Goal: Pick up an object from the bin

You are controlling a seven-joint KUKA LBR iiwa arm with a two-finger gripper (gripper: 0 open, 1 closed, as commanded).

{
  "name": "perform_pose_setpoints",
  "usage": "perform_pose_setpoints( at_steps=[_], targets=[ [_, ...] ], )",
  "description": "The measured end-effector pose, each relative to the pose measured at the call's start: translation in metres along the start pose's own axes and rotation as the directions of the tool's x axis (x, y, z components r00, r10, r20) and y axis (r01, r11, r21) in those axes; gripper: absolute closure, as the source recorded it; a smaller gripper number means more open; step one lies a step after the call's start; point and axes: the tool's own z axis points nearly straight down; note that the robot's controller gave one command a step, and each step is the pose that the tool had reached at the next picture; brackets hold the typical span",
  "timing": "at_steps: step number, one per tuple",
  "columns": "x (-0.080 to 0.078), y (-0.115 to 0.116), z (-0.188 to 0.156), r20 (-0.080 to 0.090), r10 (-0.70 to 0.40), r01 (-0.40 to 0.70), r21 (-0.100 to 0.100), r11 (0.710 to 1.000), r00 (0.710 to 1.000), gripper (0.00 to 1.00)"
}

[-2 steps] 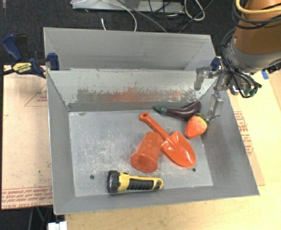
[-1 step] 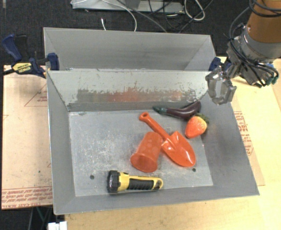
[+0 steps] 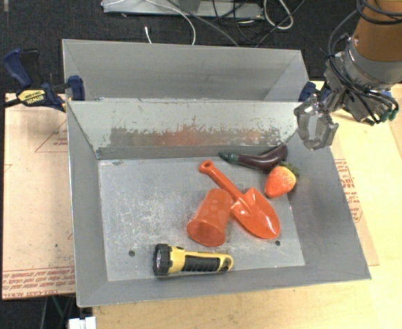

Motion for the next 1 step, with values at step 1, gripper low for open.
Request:
perform_pose_setpoints(
  at_steps=[1],
  targets=[
    [-0.0227, -0.0002, 0.0398, 0.003, 0.246, -0.246, -0.001, 0.969, 0.969, 1.0]
  ],
)
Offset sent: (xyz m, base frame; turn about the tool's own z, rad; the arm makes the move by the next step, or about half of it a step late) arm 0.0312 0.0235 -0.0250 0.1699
